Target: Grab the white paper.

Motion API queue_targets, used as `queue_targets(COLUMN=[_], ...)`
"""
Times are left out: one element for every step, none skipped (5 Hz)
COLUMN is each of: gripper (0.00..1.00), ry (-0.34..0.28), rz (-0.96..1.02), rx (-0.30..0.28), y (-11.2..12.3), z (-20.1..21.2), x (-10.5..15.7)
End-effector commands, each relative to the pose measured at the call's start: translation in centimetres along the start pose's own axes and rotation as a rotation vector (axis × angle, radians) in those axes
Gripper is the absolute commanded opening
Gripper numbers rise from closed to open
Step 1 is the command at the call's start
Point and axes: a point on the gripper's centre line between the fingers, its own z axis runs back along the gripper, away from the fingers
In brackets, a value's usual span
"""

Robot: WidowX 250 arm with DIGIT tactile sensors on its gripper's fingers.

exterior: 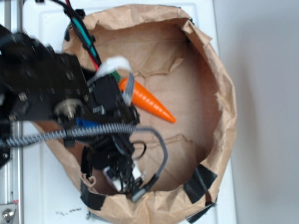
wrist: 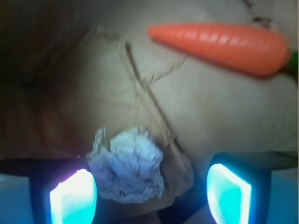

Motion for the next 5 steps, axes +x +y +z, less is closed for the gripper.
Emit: queue_targets(gripper=[1.0, 1.0, 1.0, 1.0, 0.0], ry=[-0.036, 0.059, 0.08, 0.095, 0.095], rz=[-0.07, -0.074, -0.063, -0.053, -0.04], rx=[0.062, 0.024, -0.002, 0.009, 0.039], y=[-1.8, -1.9, -1.4, -1.0, -0.9], z=[-2.4, -3.4, -4.9, -5.6, -5.8], x=[-1.4, -1.5, -0.7, 0.3, 0.6])
